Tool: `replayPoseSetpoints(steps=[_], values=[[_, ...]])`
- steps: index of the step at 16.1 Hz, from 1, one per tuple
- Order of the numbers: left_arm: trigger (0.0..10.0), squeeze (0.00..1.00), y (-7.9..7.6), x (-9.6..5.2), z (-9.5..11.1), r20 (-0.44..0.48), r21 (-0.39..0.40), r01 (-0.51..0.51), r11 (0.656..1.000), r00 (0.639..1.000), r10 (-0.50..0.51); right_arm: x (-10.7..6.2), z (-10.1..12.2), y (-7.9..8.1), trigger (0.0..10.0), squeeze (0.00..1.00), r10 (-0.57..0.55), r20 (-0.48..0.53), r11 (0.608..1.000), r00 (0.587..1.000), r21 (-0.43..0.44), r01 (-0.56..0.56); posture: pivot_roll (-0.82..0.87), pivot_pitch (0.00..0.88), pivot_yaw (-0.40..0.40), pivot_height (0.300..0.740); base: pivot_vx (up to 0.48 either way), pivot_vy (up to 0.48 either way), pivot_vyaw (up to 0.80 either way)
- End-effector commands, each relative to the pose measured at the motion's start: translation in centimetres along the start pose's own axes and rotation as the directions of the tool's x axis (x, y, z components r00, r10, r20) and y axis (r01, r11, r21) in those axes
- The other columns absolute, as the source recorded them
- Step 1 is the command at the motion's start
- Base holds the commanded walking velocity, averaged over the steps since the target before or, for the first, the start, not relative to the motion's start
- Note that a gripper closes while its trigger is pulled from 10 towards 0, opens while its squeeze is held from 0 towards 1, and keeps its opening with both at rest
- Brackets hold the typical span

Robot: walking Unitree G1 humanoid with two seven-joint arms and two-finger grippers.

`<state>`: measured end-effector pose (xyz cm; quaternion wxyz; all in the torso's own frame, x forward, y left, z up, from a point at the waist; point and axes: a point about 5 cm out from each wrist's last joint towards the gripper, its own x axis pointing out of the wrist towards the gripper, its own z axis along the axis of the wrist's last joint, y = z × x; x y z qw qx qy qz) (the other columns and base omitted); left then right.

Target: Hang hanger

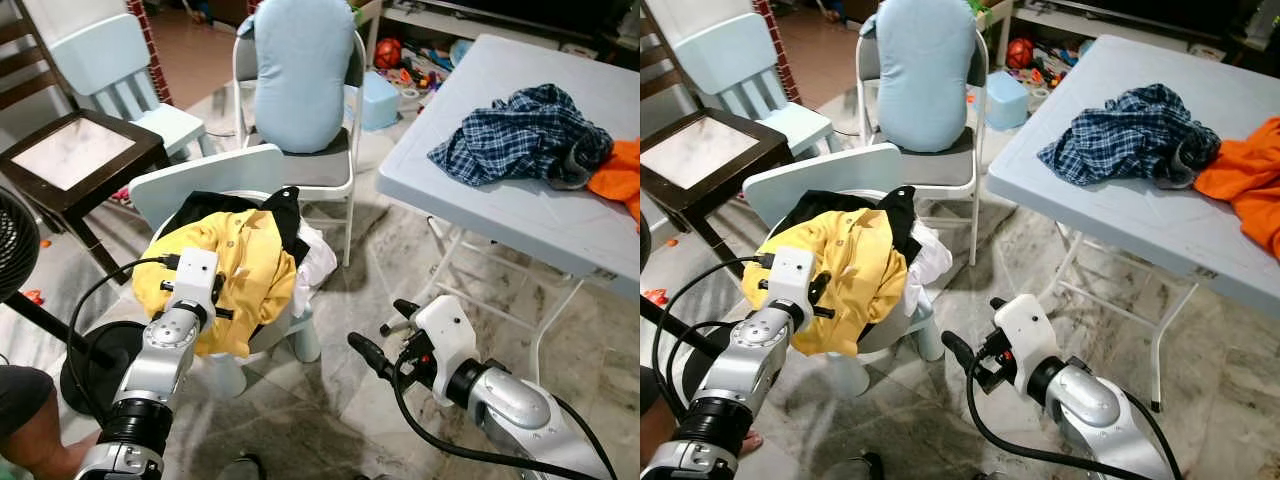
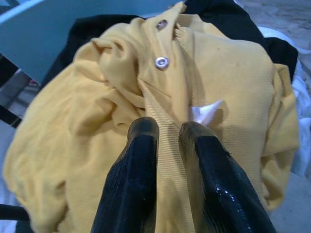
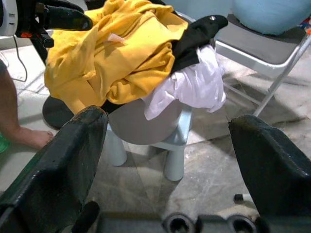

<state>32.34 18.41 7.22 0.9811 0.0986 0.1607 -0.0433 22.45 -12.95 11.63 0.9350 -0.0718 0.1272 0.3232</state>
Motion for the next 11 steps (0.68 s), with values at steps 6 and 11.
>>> replayPoseSetpoints(steps=[6,11], values=[[10.0,0.0,-1.3,1.6,0.9,-0.028,0.054,0.086,0.995,0.996,-0.085,-0.3,1.3,0.0,10.0,0.0,-0.034,0.037,0.999,0.999,-0.028,0.035,-0.09,0.163,-0.03,0.74,0.0,0.0,0.0],[10.0,1.0,-2.9,2.4,1.7,-0.031,0.09,0.14,0.986,0.99,-0.138,-1.0,0.9,0.4,10.0,0.0,-0.042,0.015,0.998,0.999,-0.042,0.043,-0.1,0.18,-0.022,0.74,0.0,0.0,0.0]])
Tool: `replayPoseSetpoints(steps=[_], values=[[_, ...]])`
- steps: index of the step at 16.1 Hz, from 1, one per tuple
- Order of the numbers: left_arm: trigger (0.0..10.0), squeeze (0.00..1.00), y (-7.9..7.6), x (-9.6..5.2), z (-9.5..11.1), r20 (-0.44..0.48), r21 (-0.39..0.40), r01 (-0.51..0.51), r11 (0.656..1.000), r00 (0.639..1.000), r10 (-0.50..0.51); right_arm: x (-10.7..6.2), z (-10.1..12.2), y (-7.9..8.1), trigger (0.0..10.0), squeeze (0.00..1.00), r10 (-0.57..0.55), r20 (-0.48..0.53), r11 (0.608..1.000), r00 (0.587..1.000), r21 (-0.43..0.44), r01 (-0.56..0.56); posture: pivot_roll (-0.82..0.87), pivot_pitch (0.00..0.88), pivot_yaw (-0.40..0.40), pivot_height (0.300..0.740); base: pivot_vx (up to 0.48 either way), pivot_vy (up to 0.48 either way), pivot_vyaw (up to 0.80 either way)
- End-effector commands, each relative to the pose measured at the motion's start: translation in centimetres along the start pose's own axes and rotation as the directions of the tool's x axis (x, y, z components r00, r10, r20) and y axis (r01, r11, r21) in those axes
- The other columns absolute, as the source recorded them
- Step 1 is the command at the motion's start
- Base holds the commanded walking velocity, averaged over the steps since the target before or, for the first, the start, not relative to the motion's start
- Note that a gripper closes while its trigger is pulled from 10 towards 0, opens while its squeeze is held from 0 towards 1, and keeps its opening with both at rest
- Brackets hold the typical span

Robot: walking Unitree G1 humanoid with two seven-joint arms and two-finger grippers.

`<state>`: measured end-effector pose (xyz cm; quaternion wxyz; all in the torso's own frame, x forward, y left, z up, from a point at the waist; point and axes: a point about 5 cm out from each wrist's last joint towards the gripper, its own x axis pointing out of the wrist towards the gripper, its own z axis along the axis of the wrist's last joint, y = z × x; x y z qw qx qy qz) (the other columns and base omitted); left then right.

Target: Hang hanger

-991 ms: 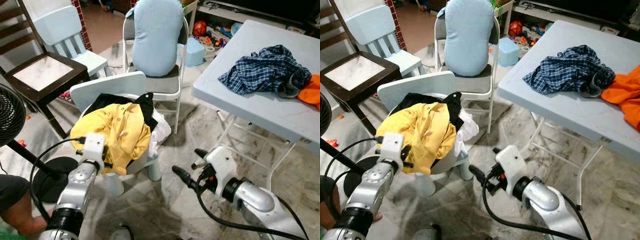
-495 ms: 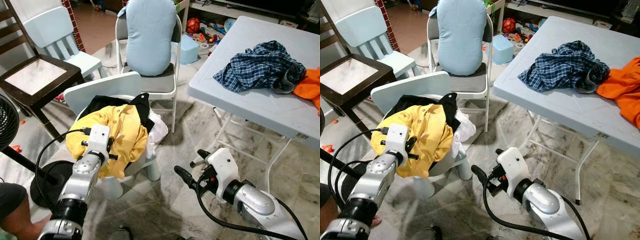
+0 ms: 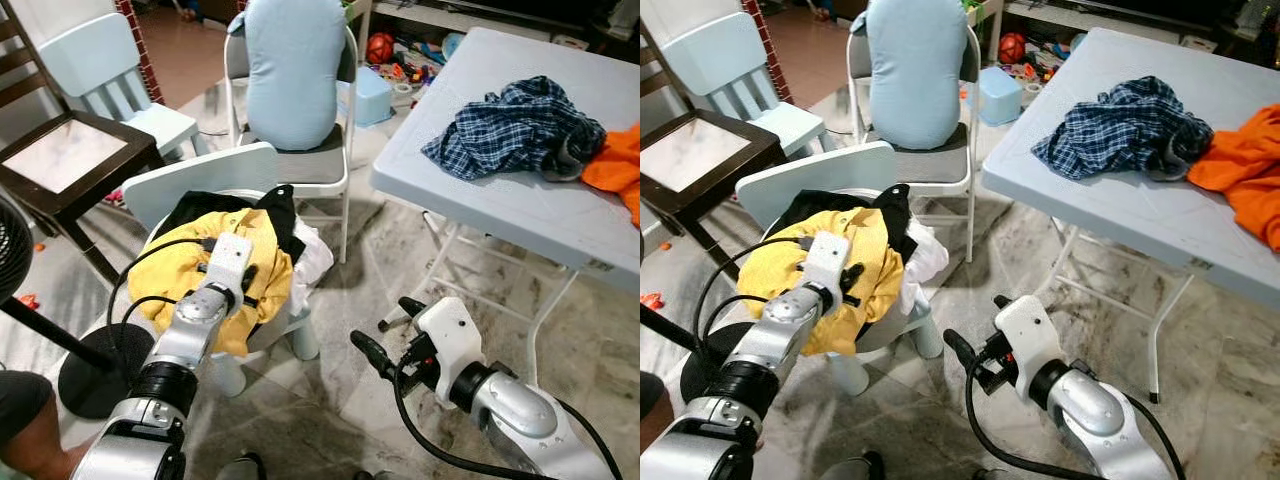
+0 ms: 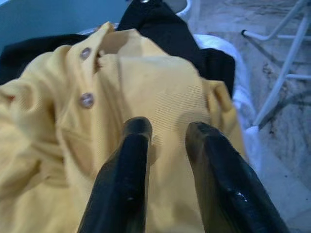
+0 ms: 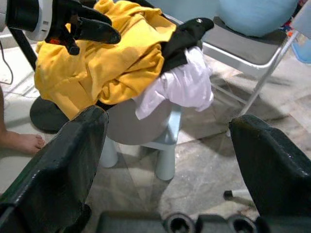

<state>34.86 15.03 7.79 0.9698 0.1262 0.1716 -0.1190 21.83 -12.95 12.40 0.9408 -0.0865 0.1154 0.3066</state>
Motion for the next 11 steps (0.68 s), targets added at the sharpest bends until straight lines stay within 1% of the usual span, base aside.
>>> replayPoseSetpoints(steps=[1,2,3,4,6,9,10,11], values=[[10.0,1.0,-0.2,-0.1,-0.5,-0.015,0.007,0.004,1.0,1.0,-0.004,-0.2,0.3,0.0,10.0,0.0,-0.004,0.0,1.0,1.0,-0.012,0.004,-0.1,0.182,-0.024,0.74,0.0,0.0,0.0],[10.0,1.0,-0.4,-0.2,-0.8,-0.019,-0.001,0.014,1.0,1.0,-0.014,-0.2,0.3,0.0,10.0,0.0,-0.003,0.0,1.0,1.0,-0.012,0.003,-0.1,0.183,-0.026,0.74,0.0,0.0,0.0],[10.0,1.0,-0.5,-0.3,-1.4,-0.039,0.001,0.02,1.0,0.999,-0.02,-0.2,0.2,0.0,10.0,0.0,-0.001,-0.002,1.0,1.0,-0.013,0.001,-0.1,0.183,-0.028,0.74,0.0,0.0,0.0],[10.0,1.0,-0.8,-0.3,-2.1,-0.07,0.014,0.052,0.999,0.996,-0.051,-0.2,0.3,0.1,10.0,0.0,0.004,-0.003,1.0,1.0,-0.016,-0.004,-0.1,0.184,-0.029,0.74,0.0,0.0,0.0],[10.0,1.0,-0.8,-0.3,-2.5,-0.096,0.009,0.045,0.999,0.994,-0.044,-0.2,0.3,0.0,10.0,0.0,0.005,-0.004,1.0,1.0,-0.015,-0.005,-0.11,0.185,-0.027,0.74,0.0,0.0,0.0],[10.0,1.0,-0.9,-0.3,-3.3,-0.128,0.028,0.05,0.998,0.991,-0.046,-0.5,-0.1,0.3,10.0,0.0,0.017,-0.021,1.0,1.0,-0.002,-0.017,-0.11,0.184,-0.027,0.74,0.0,0.0,0.0],[10.0,1.0,-0.8,-0.3,-3.8,-0.157,0.046,0.049,0.998,0.987,-0.041,-0.6,-0.3,0.4,10.0,0.0,0.02,-0.028,1.0,0.999,0.013,-0.02,-0.11,0.184,-0.028,0.74,0.0,0.0,0.0],[10.0,1.0,-0.6,-0.3,-4.0,-0.172,0.053,0.041,0.998,0.985,-0.031,-0.6,-0.4,0.4,10.0,0.0,0.022,-0.031,1.0,0.999,0.009,-0.022,-0.12,0.184,-0.027,0.74,0.0,0.0,0.0]])
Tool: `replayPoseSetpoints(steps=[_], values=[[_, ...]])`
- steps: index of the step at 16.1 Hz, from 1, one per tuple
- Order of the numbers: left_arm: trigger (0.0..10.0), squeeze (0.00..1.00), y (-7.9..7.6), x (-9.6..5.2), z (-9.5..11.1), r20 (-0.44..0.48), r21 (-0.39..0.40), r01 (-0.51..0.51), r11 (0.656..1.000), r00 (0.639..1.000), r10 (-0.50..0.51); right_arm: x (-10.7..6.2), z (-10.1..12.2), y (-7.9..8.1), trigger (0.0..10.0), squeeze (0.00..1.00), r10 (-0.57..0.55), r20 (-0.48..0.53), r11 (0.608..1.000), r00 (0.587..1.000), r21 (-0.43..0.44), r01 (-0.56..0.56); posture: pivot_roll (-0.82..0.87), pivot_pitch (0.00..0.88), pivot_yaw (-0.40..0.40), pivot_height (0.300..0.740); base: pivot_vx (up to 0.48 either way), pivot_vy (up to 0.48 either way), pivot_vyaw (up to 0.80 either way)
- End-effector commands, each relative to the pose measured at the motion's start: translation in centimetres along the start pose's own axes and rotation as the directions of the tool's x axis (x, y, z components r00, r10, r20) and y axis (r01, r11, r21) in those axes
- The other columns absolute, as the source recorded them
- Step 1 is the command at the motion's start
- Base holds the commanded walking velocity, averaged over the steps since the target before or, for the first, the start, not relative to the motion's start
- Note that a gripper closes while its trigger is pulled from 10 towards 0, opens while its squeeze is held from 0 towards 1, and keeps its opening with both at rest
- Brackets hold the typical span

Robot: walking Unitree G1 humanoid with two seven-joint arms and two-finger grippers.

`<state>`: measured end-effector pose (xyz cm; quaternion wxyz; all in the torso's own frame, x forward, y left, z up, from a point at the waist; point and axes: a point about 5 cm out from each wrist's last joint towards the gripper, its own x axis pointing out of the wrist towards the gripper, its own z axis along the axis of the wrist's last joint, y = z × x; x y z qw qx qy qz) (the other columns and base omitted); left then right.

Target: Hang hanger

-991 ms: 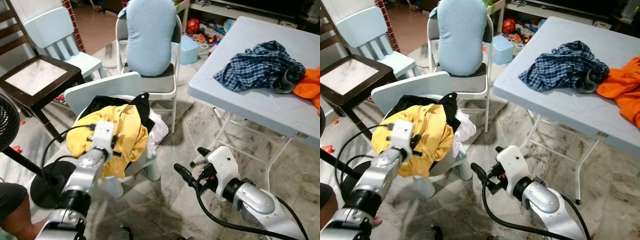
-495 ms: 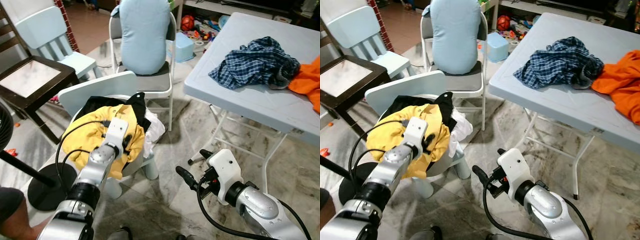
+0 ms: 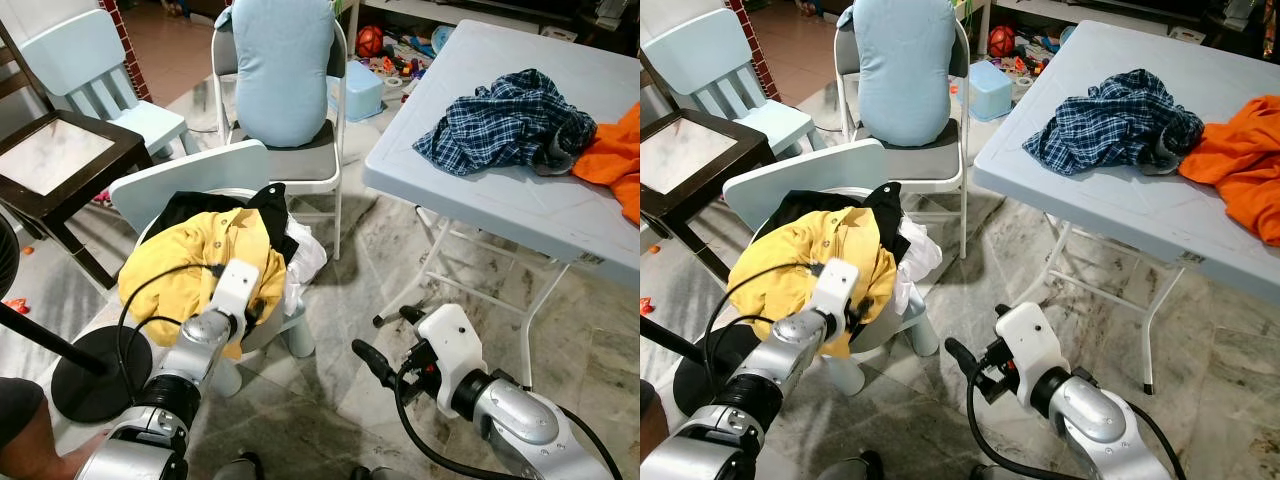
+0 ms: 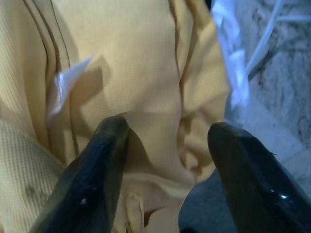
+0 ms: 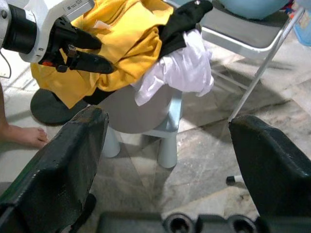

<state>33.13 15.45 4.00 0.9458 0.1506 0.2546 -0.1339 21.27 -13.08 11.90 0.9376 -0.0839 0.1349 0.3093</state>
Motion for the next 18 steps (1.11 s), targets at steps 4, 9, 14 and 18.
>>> replayPoseSetpoints(steps=[4,9,14,18], values=[[0.0,0.0,0.9,0.1,-0.7,-0.021,0.012,-0.025,1.0,0.999,0.025,-0.2,0.3,0.2,10.0,0.0,0.011,0.004,1.0,1.0,-0.011,-0.011,-0.13,0.181,-0.026,0.74,0.0,0.0,0.0],[0.0,0.0,1.3,0.1,-0.4,-0.001,-0.006,-0.036,0.999,0.999,0.036,-0.4,0.2,-0.1,10.0,0.0,-0.003,-0.001,1.0,1.0,-0.021,0.003,-0.13,0.183,-0.023,0.74,0.0,0.0,0.0],[0.0,0.0,1.4,0.3,0.3,0.033,-0.043,-0.038,0.998,0.999,0.04,-0.2,0.3,-0.3,10.0,0.0,-0.011,0.003,0.999,1.0,-0.032,0.011,-0.13,0.183,-0.018,0.74,0.0,0.0,0.0],[0.0,0.0,1.4,0.3,1.0,0.074,-0.091,-0.056,0.994,0.995,0.063,-0.1,0.4,-0.5,10.0,0.0,-0.006,0.004,0.999,1.0,-0.034,0.006,-0.12,0.178,-0.022,0.74,0.0,0.0,0.0]])
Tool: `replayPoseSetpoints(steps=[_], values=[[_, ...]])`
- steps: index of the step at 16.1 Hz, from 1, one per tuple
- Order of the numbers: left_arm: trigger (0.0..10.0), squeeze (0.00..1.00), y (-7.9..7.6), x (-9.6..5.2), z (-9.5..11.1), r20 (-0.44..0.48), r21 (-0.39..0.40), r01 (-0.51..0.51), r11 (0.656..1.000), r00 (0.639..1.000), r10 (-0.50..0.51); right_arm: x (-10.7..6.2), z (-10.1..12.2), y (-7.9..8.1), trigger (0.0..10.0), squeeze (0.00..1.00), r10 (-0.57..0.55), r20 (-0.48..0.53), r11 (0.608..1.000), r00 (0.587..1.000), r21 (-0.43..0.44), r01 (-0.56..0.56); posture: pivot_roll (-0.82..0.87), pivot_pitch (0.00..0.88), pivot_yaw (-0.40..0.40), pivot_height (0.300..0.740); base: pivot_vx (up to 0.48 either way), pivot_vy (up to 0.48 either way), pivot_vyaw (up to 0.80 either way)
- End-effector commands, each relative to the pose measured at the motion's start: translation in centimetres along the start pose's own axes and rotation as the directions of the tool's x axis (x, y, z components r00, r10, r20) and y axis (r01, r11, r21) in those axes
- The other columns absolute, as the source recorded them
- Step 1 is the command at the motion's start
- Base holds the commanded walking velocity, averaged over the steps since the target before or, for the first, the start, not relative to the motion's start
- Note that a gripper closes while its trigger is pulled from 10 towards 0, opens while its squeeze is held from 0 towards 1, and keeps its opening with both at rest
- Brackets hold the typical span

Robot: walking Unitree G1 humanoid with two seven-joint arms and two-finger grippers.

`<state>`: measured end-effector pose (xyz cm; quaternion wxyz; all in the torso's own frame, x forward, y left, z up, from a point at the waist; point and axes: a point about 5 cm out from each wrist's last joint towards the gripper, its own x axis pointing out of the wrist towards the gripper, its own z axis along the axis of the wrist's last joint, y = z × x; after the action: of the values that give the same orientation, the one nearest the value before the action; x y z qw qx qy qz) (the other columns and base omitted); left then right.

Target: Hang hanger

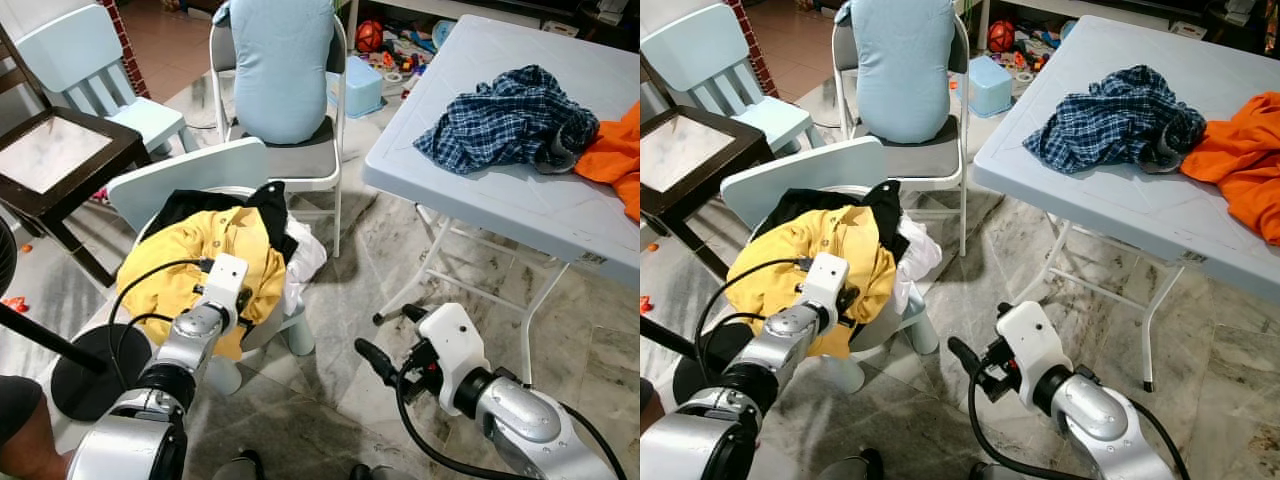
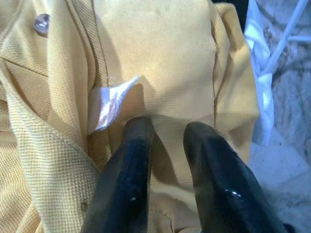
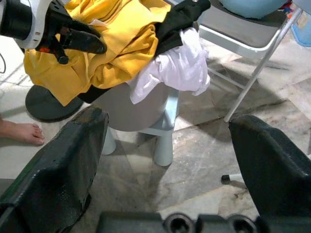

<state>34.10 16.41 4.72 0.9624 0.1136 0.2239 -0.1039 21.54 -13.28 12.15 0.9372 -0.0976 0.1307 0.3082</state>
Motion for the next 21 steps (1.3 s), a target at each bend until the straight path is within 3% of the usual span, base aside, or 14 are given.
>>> replayPoseSetpoints(steps=[1,7,11,13,14,16,17,19,20,21], values=[[0.0,0.0,0.1,0.1,0.4,0.018,-0.022,-0.013,1.0,1.0,0.013,-0.1,0.1,-0.2,10.0,0.0,0.007,0.005,1.0,1.0,-0.003,-0.007,-0.12,0.178,-0.022,0.74,0.0,0.0,0.0],[0.0,0.0,0.6,0.1,1.3,0.074,-0.104,-0.038,0.994,0.996,0.046,0.0,-0.1,-0.1,10.0,0.0,0.034,-0.005,0.999,0.999,0.002,-0.034,-0.12,0.175,-0.022,0.74,0.0,0.0,0.0],[0.0,0.0,0.7,0.1,1.6,0.084,-0.111,-0.04,0.993,0.995,0.049,0.0,-0.1,-0.1,10.0,0.0,0.031,-0.005,1.0,1.0,0.001,-0.031,-0.12,0.176,-0.017,0.74,0.0,0.0,0.0],[0.0,0.0,0.9,0.1,2.3,0.123,-0.12,-0.05,0.991,0.99,0.065,0.0,-0.1,-0.1,10.0,0.0,0.029,-0.004,1.0,1.0,0.001,-0.029,-0.11,0.175,-0.017,0.74,0.0,0.0,0.0],[0.0,0.0,0.8,-0.1,3.7,0.214,-0.12,-0.072,0.99,0.972,0.097,0.1,-0.2,0.1,10.0,0.0,0.031,-0.003,1.0,1.0,-0.001,-0.031,-0.11,0.175,-0.018,0.74,0.0,0.0,0.0],[0.0,0.0,0.7,-0.1,3.9,0.229,-0.121,-0.076,0.99,0.968,0.103,0.1,-0.2,0.1,10.0,0.0,0.032,-0.003,0.999,0.999,-0.001,-0.032,-0.11,0.175,-0.018,0.74,0.0,0.0,0.0],[0.0,0.0,0.1,-0.3,4.4,0.269,-0.116,-0.06,0.991,0.959,0.09,0.3,-0.1,0.2,10.0,0.0,0.038,0.0,0.999,0.999,-0.004,-0.038,-0.1,0.175,-0.017,0.74,0.0,0.0,0.0],[0.0,0.0,-0.4,-0.2,4.1,0.248,-0.075,-0.033,0.997,0.967,0.051,0.3,-0.1,0.2,10.0,0.0,0.04,-0.001,0.999,0.999,-0.004,-0.04,-0.1,0.173,-0.02,0.74,0.0,0.0,0.0],[5.3,0.0,-1.0,-0.1,3.3,0.192,-0.026,0.01,1.0,0.981,-0.005,0.4,-0.2,0.3,10.0,0.0,0.042,-0.003,0.999,0.999,-0.004,-0.042,-0.1,0.172,-0.019,0.74,0.0,0.0,0.0],[10.0,0.34,-1.4,-0.1,3.0,0.18,-0.022,0.036,0.999,0.983,-0.031,0.4,-0.2,0.3,10.0,0.0,0.043,-0.003,0.999,0.999,-0.006,-0.043,-0.1,0.173,-0.015,0.74,0.0,0.0,0.0]])
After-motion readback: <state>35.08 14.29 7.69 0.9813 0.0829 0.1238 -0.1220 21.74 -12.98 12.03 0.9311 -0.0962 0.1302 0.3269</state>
